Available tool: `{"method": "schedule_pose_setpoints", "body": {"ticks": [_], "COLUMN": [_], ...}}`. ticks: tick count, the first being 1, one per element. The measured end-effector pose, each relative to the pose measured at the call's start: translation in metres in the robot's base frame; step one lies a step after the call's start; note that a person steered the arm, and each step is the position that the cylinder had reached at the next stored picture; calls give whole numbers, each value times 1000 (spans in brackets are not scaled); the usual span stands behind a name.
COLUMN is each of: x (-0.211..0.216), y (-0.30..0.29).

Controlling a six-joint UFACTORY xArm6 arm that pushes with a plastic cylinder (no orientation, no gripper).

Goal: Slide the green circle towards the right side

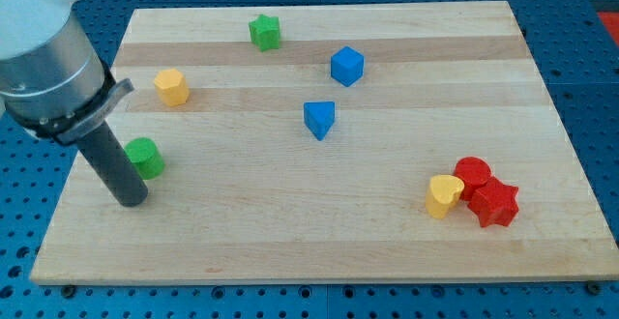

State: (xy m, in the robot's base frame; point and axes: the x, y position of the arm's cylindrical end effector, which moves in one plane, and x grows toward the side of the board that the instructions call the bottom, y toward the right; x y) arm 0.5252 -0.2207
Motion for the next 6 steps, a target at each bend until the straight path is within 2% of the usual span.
{"method": "schedule_pose_setpoints", "body": {"ticks": [3,4,6], "x": [-50,-50,-50], "y": [-49,-49,15]}}
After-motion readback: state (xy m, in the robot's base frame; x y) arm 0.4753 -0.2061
